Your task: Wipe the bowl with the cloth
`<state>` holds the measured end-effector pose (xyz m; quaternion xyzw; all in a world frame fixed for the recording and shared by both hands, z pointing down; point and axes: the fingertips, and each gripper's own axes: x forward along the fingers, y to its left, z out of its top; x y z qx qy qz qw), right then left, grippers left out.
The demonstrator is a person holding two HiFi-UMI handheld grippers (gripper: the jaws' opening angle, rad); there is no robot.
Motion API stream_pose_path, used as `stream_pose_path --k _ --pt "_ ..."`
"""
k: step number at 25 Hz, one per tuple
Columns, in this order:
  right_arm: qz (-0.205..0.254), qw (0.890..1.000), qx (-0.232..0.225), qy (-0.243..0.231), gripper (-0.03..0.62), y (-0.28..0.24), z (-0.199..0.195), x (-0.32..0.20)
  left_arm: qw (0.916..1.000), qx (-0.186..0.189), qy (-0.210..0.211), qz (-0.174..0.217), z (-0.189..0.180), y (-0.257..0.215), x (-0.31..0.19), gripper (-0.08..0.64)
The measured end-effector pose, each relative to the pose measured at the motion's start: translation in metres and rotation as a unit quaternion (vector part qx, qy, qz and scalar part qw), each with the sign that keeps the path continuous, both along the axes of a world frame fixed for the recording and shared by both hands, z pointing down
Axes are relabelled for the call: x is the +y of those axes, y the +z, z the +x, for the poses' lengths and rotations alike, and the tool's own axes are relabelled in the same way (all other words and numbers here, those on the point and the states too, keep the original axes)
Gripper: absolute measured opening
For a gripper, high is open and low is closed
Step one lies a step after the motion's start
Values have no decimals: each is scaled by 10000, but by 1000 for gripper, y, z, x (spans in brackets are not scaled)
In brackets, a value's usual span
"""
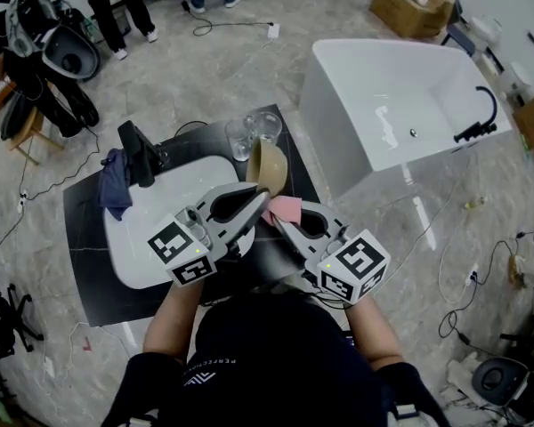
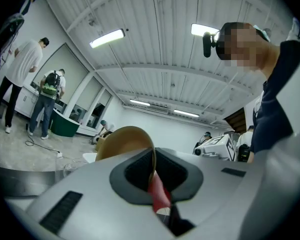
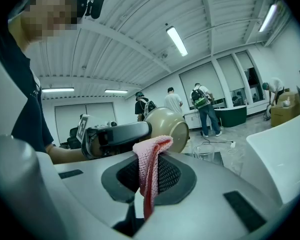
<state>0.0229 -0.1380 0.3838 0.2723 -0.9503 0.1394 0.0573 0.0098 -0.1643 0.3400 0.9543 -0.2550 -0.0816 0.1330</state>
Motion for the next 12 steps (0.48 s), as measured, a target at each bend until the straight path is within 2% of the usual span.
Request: stream_pose_path --k 5,12 --pt "176 9997 -114 161 43 -17 10 -5 9985 -74 -523 -159 -20 5 -11 20" --pt "370 9984 -170 384 43 -34 19 -13 9974 -379 -466 -387 -19 25 -10 20"
